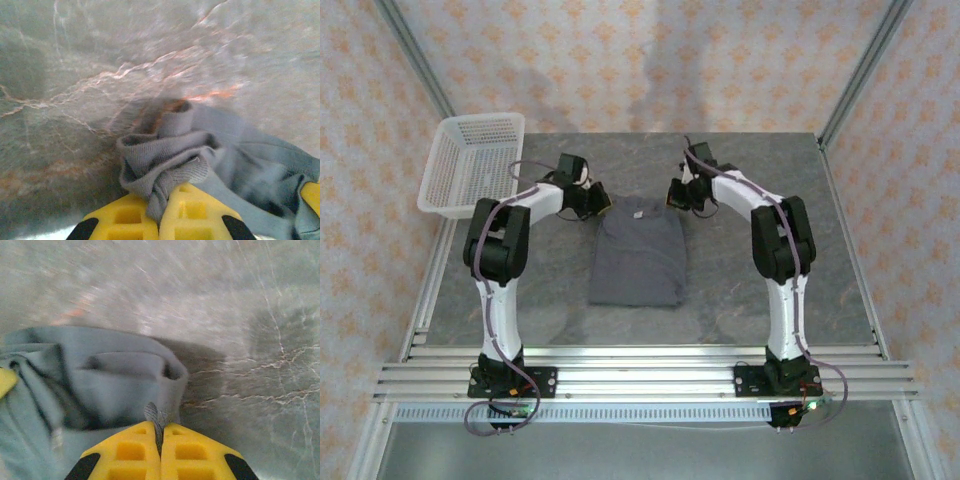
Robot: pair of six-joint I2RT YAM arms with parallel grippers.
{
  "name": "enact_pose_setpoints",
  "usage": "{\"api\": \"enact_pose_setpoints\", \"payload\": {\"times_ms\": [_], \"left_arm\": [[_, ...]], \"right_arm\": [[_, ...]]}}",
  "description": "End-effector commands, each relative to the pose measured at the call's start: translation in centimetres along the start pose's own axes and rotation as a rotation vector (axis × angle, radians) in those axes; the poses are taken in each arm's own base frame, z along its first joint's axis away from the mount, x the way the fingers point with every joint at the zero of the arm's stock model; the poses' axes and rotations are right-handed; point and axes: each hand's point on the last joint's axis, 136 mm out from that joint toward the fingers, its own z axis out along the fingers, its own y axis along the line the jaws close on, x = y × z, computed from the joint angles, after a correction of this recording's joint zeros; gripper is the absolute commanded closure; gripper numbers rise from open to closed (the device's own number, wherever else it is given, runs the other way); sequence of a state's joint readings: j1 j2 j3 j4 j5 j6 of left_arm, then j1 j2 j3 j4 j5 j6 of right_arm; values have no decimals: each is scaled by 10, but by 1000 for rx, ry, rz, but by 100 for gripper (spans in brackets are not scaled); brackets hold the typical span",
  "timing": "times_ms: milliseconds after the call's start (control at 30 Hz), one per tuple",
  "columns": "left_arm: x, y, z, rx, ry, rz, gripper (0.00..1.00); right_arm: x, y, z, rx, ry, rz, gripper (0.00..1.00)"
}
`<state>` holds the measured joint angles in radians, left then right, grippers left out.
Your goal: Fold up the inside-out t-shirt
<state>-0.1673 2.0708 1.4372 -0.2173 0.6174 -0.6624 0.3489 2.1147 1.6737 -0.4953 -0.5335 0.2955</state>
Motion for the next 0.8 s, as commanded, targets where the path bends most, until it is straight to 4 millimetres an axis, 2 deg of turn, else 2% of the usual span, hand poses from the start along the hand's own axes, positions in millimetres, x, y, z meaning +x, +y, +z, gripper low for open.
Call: {"api": "enact_pose_setpoints", "payload": {"times_ms": [0, 67, 100, 167, 233, 300, 433, 533, 633, 700, 767], "left_arm": [[-44, -127, -136, 270, -238, 151, 100], [-40, -151, -182, 314, -311, 199, 100], [-33, -157, -203, 335, -347, 217, 100], [-14, -154, -222, 340, -386, 246, 100], [9, -130, -219, 289, -392, 246, 100], [36, -93, -201, 215, -372, 219, 100], [94, -13, -148, 107, -259, 100, 100], [127, 29, -127, 50, -192, 35, 100], [144, 47, -125, 10, -164, 31, 100], [145, 47, -132, -8, -164, 55, 100], [141, 42, -140, -17, -179, 79, 100]], "right_arm": [[-58, 89, -120, -177, -255, -89, 100], [-69, 115, -169, -234, -352, -131, 100], [-70, 123, -188, -257, -394, -149, 100], [-65, 129, -214, -293, -465, -168, 100], [-51, 126, -220, -332, -493, -166, 100], [-28, 120, -207, -379, -464, -166, 100], [31, 90, -159, -418, -322, -120, 100], [68, 69, -136, -428, -260, -66, 100], [100, 50, -119, -405, -203, -24, 100], [114, 40, -113, -390, -179, 5, 100], [120, 37, -113, -390, -176, 19, 100]]}}
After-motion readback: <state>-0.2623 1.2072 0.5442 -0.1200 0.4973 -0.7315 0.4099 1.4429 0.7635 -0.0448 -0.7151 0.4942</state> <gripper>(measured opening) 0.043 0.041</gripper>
